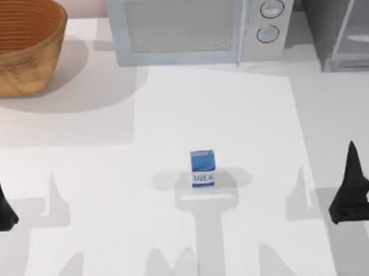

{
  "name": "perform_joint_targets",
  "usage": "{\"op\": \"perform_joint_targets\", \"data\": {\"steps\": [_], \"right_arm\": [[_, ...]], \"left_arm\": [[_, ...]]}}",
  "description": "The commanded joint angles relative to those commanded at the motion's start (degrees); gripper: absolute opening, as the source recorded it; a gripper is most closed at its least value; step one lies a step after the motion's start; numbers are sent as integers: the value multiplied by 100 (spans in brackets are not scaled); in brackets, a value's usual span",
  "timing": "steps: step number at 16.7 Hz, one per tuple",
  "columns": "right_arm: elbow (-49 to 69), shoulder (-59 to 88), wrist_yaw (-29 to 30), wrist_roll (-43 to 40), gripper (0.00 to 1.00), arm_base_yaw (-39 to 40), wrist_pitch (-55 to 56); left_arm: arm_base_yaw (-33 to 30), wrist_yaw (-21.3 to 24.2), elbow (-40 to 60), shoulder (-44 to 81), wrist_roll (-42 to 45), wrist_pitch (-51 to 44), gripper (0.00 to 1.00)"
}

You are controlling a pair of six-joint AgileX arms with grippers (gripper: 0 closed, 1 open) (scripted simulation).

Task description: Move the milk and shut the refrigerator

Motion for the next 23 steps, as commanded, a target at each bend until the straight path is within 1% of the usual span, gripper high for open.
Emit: {"op": "perform_joint_targets", "data": {"steps": [6,10,14,20,23], "right_arm": [[23,53,10,2,100,-10,41],[476,910,210,13,100,142,666],[1256,2714,458,9,100,443,1722],[2667,6274,758,10,100,894,3538],[3311,7811,850,17,100,1041,4329]], "left_arm": [[0,0,0,0,0,0,100],[0,0,0,0,0,0,100],[0,0,0,0,0,0,100],[0,0,0,0,0,0,100],[0,0,0,0,0,0,100]]}}
